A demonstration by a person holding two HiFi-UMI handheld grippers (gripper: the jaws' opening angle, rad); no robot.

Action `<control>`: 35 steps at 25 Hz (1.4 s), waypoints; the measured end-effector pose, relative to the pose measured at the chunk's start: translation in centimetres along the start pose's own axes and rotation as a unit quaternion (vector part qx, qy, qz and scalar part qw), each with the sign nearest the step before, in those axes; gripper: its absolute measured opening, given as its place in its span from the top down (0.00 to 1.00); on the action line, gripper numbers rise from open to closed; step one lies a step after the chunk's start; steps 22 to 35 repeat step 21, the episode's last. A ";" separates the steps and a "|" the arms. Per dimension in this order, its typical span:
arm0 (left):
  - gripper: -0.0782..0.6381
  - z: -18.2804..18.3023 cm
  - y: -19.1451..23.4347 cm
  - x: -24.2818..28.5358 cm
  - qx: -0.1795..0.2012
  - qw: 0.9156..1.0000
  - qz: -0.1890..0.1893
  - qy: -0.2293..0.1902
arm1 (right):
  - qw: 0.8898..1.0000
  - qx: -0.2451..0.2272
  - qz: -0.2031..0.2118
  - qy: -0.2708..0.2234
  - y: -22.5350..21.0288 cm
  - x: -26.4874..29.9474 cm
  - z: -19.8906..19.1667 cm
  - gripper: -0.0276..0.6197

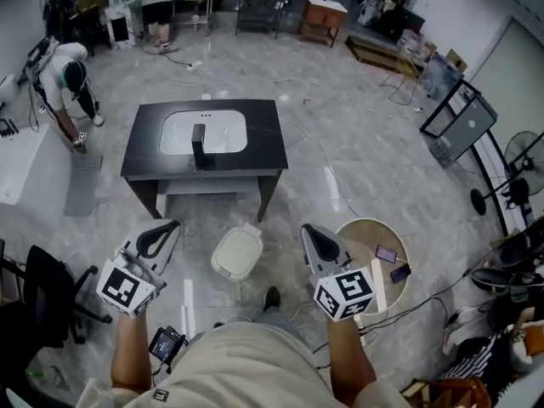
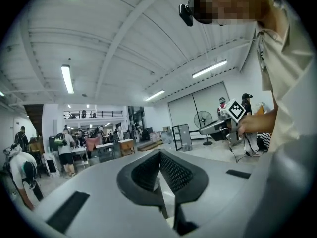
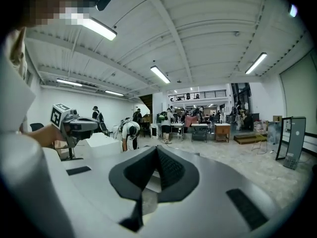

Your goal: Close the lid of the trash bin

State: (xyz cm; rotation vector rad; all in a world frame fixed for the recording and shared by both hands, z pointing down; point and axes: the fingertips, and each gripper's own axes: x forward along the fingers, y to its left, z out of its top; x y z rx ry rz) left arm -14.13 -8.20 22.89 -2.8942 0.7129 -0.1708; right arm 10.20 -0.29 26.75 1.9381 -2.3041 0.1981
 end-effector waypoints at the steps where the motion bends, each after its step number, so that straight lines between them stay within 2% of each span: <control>1: 0.87 0.6 -0.1 -0.6 0.002 1.000 0.004 -0.007 | 1.000 -0.001 0.000 -0.003 0.2 -0.4 0.3 0.92; 7: 0.87 2.3 -1.3 -2.7 0.009 1.000 0.005 -0.027 | 1.000 -0.005 -0.010 -0.018 0.5 -2.5 1.5 0.92; 17: 0.87 1.5 -3.5 -4.1 -0.002 1.000 -0.008 -0.026 | 1.000 -0.007 -0.021 -0.015 0.5 -4.4 1.4 0.92; 35: 0.87 0.8 -3.8 -4.1 -0.007 1.000 -0.013 -0.023 | 1.000 -0.007 -0.025 -0.012 0.5 -4.6 1.0 0.92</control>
